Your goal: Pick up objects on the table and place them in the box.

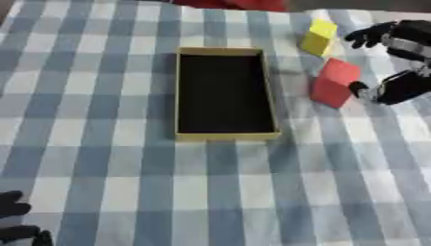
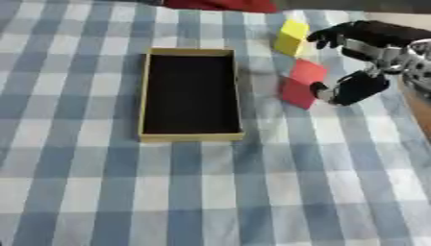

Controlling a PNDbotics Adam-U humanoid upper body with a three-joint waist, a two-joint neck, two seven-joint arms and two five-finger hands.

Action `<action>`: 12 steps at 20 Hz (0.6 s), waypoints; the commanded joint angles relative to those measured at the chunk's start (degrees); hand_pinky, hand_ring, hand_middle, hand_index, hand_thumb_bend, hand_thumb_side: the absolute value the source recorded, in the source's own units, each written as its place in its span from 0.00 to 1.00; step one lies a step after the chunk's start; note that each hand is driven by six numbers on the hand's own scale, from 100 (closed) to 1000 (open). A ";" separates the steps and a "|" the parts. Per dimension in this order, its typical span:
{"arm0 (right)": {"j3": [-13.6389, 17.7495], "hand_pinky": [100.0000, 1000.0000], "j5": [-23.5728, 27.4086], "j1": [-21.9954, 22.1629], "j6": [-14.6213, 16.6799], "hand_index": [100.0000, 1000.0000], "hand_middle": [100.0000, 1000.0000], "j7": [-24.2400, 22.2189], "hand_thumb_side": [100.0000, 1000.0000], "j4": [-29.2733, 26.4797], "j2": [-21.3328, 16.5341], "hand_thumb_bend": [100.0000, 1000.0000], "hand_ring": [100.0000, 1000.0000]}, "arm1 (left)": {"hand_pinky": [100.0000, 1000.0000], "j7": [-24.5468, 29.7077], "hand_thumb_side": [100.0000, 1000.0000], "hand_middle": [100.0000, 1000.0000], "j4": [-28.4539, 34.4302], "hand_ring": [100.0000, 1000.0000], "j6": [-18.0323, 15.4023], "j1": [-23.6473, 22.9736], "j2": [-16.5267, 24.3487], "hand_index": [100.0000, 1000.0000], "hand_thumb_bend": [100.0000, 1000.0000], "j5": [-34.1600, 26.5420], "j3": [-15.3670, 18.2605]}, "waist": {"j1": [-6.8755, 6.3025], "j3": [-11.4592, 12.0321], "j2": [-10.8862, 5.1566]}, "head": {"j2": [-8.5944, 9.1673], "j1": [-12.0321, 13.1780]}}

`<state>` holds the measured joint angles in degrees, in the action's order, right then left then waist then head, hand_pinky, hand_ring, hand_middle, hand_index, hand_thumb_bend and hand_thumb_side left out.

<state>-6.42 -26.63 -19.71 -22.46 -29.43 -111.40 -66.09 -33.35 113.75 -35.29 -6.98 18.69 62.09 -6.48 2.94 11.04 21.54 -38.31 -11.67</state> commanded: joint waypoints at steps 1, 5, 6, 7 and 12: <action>0.41 0.88 -0.36 -0.55 -1.15 1.00 0.84 0.51 0.26 -0.83 -1.03 0.14 0.89 | 0.61 -2.03 0.08 0.53 0.84 0.66 -2.27 0.15 0.63 0.37 0.00 -0.39 0.41 | -0.02 0.09 -0.88 | -0.03 -0.10; 0.07 0.88 -1.22 -0.65 -2.55 1.00 0.84 0.68 0.35 -0.66 -0.56 0.13 0.90 | 0.61 -1.82 0.08 0.53 0.84 0.66 -2.17 0.27 0.57 0.37 0.00 -0.46 0.39 | 0.09 0.16 -0.81 | 0.14 -0.20; -0.08 0.88 -1.37 -0.67 -2.87 1.00 0.84 0.54 0.37 -0.59 -0.43 0.13 0.90 | 0.61 -1.75 0.08 0.52 0.84 0.66 -2.15 0.30 0.55 0.37 0.00 -0.47 0.38 | 0.11 0.19 -0.79 | 0.17 -0.22; -0.22 0.88 -1.48 -0.69 -3.13 1.00 0.84 0.36 0.38 -0.54 -0.30 0.13 0.90 | 0.61 -1.69 0.08 0.53 0.84 0.66 -2.13 0.31 0.53 0.37 0.00 -0.47 0.39 | 0.13 0.23 -0.76 | 0.19 -0.23; -0.74 0.88 -1.81 -0.90 -4.16 1.00 0.84 -0.44 0.42 -0.29 0.28 0.14 0.90 | 0.61 -1.56 0.08 0.53 0.84 0.66 -2.04 0.38 0.44 0.37 0.00 -0.46 0.38 | 0.20 0.37 -0.64 | 0.23 -0.34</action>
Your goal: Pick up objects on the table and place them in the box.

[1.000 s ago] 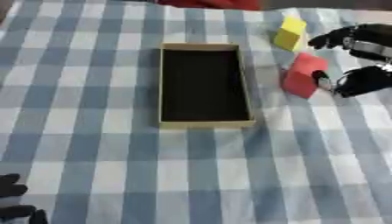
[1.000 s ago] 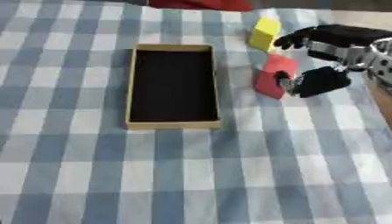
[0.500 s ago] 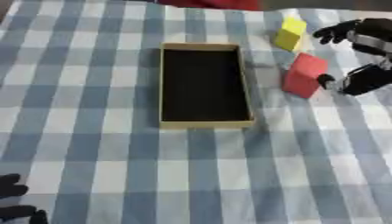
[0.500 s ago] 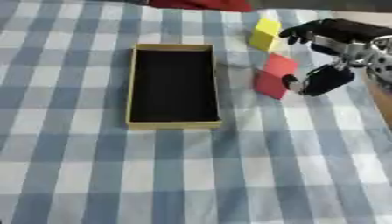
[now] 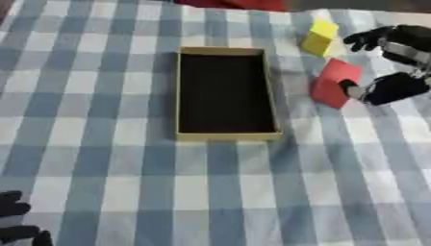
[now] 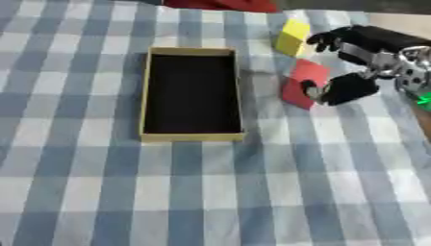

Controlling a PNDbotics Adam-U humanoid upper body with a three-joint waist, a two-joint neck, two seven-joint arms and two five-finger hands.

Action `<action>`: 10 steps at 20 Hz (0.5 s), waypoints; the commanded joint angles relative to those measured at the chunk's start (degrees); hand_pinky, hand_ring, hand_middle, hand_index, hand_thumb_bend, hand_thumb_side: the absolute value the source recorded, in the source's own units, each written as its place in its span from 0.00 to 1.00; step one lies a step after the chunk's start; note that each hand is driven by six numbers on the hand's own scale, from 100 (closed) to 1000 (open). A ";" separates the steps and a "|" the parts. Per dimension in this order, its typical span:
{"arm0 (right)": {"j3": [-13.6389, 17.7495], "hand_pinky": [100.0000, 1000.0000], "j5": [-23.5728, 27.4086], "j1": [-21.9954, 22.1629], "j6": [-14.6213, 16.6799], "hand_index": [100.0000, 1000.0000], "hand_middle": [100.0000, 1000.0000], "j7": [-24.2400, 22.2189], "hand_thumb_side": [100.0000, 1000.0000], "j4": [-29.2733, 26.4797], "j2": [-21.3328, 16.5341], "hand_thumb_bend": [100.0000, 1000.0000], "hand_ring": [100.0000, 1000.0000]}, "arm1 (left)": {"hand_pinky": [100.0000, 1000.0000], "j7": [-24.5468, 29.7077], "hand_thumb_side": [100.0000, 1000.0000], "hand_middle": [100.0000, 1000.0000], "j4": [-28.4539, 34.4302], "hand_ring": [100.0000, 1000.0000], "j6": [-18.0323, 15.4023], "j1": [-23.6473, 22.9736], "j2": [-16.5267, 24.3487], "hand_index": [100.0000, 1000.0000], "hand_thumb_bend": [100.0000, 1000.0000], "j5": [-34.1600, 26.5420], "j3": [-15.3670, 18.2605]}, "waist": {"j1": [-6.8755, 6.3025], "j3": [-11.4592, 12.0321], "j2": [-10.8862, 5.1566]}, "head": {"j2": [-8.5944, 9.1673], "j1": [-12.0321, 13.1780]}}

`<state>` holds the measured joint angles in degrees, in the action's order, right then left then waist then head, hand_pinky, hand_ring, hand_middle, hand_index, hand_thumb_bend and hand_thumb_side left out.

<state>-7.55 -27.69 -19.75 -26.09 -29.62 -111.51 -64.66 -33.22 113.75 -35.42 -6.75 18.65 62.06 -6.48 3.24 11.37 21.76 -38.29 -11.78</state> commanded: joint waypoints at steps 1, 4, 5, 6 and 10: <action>0.29 0.89 -1.12 -0.95 -0.65 1.00 0.85 -0.35 0.42 -0.05 -1.06 0.15 0.90 | 0.61 -1.66 0.08 0.53 0.84 0.66 -1.91 0.18 0.45 0.36 0.00 -0.43 0.36 | -0.08 0.07 -0.83 | 0.25 -0.28; 0.07 0.89 -2.78 -1.20 -0.82 1.00 0.85 -0.59 0.41 0.59 -0.80 0.18 0.90 | 0.61 -1.52 0.09 0.53 0.84 0.66 -1.90 0.23 0.30 0.36 0.00 -0.47 0.30 | -0.10 0.21 -0.72 | 0.42 -0.45; 0.03 0.89 -3.40 -1.27 -0.81 1.00 0.85 -0.69 0.42 0.93 -0.68 0.19 0.90 | 0.61 -1.45 0.09 0.53 0.84 0.66 -1.91 0.23 0.23 0.36 0.00 -0.45 0.27 | -0.12 0.27 -0.68 | 0.47 -0.52; 0.00 0.89 -4.02 -1.32 -0.76 1.00 0.85 -0.80 0.41 1.33 -0.55 0.20 0.91 | 0.61 -1.39 0.09 0.53 0.84 0.66 -1.90 0.21 0.12 0.36 0.00 -0.43 0.26 | -0.14 0.35 -0.61 | 0.55 -0.60; -0.23 0.89 -5.87 -1.37 -0.18 1.00 0.86 -1.38 0.41 2.36 -0.19 0.23 0.91 | 0.61 -1.15 0.10 0.52 0.84 0.66 -1.80 0.26 -0.23 0.36 0.00 -0.30 0.17 | -0.22 0.58 -0.29 | 0.85 -0.83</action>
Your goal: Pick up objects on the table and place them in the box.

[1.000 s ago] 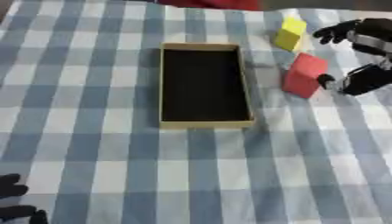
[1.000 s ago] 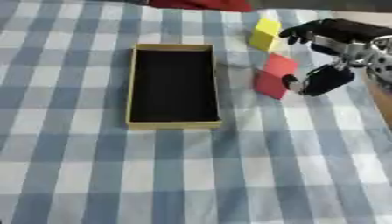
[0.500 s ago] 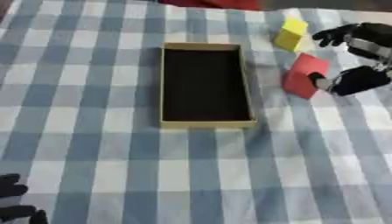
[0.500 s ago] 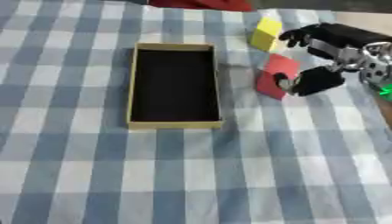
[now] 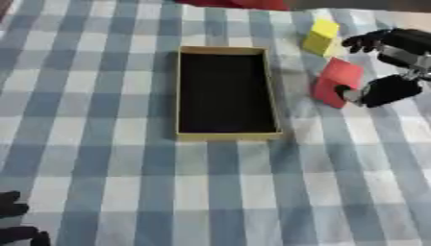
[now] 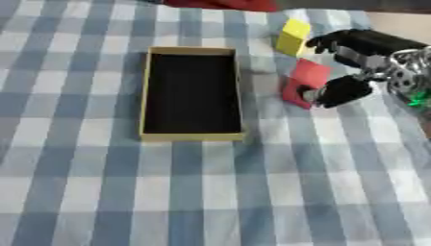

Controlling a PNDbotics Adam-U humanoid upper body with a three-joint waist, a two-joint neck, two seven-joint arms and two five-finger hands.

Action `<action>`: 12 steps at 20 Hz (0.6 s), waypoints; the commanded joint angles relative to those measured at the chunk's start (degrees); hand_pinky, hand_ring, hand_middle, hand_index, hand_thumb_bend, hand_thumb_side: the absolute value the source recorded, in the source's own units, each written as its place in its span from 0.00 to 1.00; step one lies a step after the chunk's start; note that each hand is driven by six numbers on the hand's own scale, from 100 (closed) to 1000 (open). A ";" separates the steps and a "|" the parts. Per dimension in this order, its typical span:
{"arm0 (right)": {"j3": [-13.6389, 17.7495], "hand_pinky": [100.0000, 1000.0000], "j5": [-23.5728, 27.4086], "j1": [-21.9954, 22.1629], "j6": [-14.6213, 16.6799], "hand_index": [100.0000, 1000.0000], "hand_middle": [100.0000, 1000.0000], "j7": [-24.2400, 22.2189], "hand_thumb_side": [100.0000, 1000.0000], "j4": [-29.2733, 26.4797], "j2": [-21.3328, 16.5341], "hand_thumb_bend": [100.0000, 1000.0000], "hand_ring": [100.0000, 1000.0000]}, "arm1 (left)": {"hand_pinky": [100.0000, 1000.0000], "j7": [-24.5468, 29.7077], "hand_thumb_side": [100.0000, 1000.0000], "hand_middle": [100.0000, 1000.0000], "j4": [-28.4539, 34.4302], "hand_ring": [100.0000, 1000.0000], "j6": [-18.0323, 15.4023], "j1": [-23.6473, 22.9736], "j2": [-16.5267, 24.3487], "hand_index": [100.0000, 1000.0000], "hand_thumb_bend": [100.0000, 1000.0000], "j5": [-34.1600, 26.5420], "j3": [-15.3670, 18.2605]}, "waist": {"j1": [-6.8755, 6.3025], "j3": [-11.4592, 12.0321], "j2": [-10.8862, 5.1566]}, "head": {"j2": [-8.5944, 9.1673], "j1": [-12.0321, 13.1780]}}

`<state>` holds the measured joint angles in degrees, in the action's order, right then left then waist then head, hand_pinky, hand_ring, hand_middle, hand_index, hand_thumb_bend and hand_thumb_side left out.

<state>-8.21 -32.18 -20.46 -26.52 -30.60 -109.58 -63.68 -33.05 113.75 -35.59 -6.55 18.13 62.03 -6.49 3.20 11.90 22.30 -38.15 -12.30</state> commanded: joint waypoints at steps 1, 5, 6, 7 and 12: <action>0.36 0.89 -1.77 -0.70 0.34 1.00 0.86 -0.49 0.41 0.62 -1.10 0.23 0.91 | 0.61 -1.30 0.10 0.52 0.84 0.66 -1.64 0.07 0.24 0.36 0.00 -0.26 0.15 | -0.21 0.11 -0.76 | 0.77 -0.37; 0.10 0.89 -2.95 -0.89 0.46 1.00 0.86 -0.76 0.43 1.39 -0.82 0.24 0.91 | 0.61 -1.16 0.10 0.52 0.84 0.66 -1.64 0.06 -0.07 0.36 0.00 -0.13 0.07 | -0.39 0.32 -0.48 | 1.06 -0.61; 0.05 0.89 -3.16 -0.91 0.46 1.00 0.86 -0.83 0.43 1.60 -0.74 0.23 0.91 | 0.61 -1.11 0.10 0.53 0.84 0.66 -1.62 0.07 -0.18 0.36 0.00 -0.09 0.04 | -0.43 0.37 -0.40 | 1.16 -0.67; 0.02 0.89 -3.27 -0.94 0.45 1.00 0.86 -0.88 0.44 1.81 -0.64 0.23 0.91 | 0.61 -1.07 0.10 0.53 0.84 0.66 -1.60 0.08 -0.27 0.36 0.00 -0.03 0.02 | -0.46 0.42 -0.33 | 1.21 -0.72; -0.20 0.88 -3.44 -1.01 0.60 0.98 0.83 -0.94 0.45 2.45 -0.34 0.20 0.89 | 0.61 -0.98 0.10 0.53 0.84 0.66 -1.51 0.14 -0.51 0.36 0.00 0.35 -0.07 | -0.60 0.55 0.04 | 1.29 -0.82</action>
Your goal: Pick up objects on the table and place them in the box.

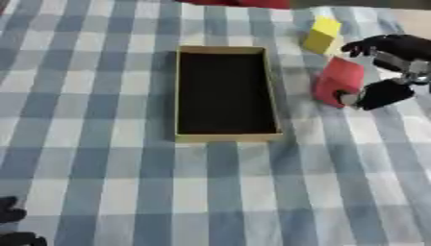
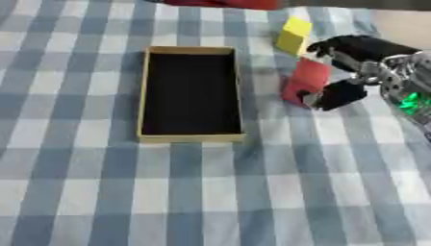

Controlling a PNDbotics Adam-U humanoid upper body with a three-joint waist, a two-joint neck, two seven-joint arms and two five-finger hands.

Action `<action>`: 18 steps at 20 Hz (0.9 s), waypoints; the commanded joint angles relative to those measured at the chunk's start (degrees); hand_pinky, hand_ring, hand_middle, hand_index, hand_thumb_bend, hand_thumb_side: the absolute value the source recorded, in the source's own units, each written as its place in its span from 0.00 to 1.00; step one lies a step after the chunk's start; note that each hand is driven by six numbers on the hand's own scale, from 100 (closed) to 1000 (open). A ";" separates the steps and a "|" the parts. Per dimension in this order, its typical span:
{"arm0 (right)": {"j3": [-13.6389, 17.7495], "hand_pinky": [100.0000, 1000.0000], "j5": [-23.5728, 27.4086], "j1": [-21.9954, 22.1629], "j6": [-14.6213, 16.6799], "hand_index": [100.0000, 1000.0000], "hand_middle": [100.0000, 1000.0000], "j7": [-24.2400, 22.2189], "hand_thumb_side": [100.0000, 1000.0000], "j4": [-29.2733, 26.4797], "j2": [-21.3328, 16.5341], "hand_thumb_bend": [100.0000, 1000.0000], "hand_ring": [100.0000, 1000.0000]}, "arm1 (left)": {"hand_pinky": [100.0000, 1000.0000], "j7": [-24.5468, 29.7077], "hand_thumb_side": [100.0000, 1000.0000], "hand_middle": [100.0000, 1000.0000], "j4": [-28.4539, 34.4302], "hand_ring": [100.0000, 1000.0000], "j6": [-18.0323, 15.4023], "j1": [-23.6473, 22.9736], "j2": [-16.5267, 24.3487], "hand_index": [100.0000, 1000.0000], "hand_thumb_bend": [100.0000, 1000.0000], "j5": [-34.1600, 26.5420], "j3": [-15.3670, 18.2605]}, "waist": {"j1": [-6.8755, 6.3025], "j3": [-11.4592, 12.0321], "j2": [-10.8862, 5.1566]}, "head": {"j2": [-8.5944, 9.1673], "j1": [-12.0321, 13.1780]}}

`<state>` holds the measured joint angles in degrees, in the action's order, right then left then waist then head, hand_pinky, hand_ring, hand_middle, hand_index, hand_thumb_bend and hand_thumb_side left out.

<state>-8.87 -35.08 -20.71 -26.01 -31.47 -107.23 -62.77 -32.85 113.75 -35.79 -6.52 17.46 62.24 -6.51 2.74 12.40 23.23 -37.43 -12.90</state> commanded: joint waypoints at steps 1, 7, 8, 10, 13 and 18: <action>0.41 0.88 -0.57 -0.81 0.06 0.98 0.82 0.00 0.45 0.19 -1.21 0.19 0.89 | 0.61 -1.15 0.10 0.53 0.84 0.66 -1.29 0.13 0.13 0.36 0.00 0.22 -0.08 | -0.16 0.06 -0.84 | 0.58 -0.22; 0.27 0.84 -0.63 -0.95 -0.65 0.91 0.72 0.76 0.44 0.67 -0.99 0.10 0.83 | 0.61 -1.14 0.11 0.53 0.84 0.66 -1.19 0.17 -0.07 0.36 0.00 0.65 -0.20 | -0.26 0.22 -0.56 | 0.64 -0.31; 0.23 0.84 -0.61 -0.96 -0.80 0.90 0.71 0.85 0.43 0.72 -0.97 0.09 0.81 | 0.61 -1.15 0.11 0.53 0.84 0.66 -1.18 0.21 -0.08 0.36 0.00 0.70 -0.22 | -0.26 0.25 -0.52 | 0.68 -0.33; 0.13 0.84 -0.62 -0.98 -1.02 0.90 0.71 1.00 0.43 0.81 -0.90 0.09 0.81 | 0.61 -1.14 0.11 0.53 0.84 0.66 -1.16 0.23 -0.11 0.36 0.00 0.78 -0.25 | -0.26 0.31 -0.46 | 0.74 -0.35; 0.06 0.82 -0.56 -0.99 -1.24 0.86 0.65 1.10 0.37 0.94 -0.79 0.04 0.76 | 0.61 -1.14 0.11 0.53 0.84 0.66 -1.13 0.25 -0.17 0.36 0.00 0.87 -0.27 | -0.28 0.38 -0.37 | 0.77 -0.34; -0.26 0.75 -0.37 -1.07 -1.87 0.81 0.57 1.48 0.23 1.37 -0.42 0.09 0.66 | 0.61 -1.04 0.11 0.53 0.84 0.66 -1.05 0.35 -0.28 0.36 0.00 1.09 -0.31 | -0.32 0.56 -0.18 | 1.00 -0.59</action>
<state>-9.17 -35.39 -21.70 -27.57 -29.99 -106.38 -62.27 -32.84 113.75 -35.78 -6.34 16.80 63.08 -6.85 2.59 12.92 23.82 -37.15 -13.29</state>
